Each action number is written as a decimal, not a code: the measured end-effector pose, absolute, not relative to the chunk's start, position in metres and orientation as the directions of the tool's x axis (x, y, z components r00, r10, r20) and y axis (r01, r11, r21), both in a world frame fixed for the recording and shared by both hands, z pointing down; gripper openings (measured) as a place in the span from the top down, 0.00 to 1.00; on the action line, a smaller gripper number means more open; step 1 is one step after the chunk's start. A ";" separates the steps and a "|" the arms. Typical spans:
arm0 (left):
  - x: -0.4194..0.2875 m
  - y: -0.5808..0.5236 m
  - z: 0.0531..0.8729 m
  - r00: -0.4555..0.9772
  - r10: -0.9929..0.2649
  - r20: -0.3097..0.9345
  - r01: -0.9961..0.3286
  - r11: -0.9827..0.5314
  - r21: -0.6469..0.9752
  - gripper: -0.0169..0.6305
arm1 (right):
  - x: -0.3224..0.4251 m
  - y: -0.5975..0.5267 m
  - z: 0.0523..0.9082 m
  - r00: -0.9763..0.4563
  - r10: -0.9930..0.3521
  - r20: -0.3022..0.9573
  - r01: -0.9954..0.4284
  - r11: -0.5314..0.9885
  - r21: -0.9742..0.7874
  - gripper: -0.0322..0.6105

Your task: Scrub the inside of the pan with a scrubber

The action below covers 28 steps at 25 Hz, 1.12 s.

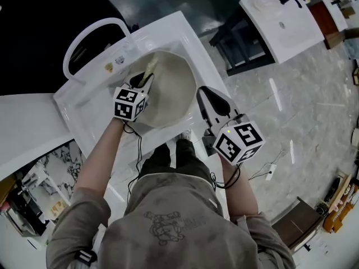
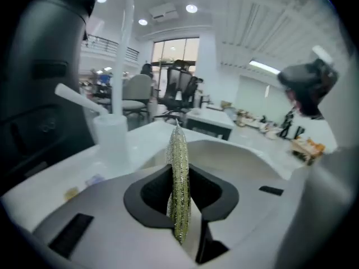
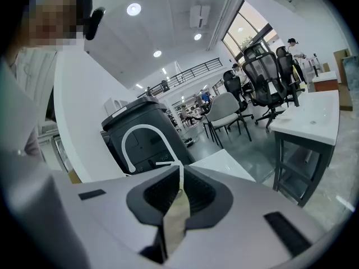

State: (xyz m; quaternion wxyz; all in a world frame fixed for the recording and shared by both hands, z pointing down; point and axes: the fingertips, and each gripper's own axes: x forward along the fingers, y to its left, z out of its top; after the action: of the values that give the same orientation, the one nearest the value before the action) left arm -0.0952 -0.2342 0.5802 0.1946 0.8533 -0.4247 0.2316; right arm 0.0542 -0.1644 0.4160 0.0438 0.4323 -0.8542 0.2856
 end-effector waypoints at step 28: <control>-0.001 -0.253 0.617 0.544 -0.721 0.429 -0.824 -0.556 0.110 0.85 | 0.086 -0.157 0.436 -0.575 -0.723 0.382 -0.798 0.394 -0.455 0.89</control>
State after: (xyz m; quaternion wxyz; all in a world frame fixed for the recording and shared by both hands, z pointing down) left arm -0.0010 -0.2530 0.6169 0.1514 0.8654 -0.4464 0.1699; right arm 0.0857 -0.1574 0.4356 0.0610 0.4569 -0.8326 0.3070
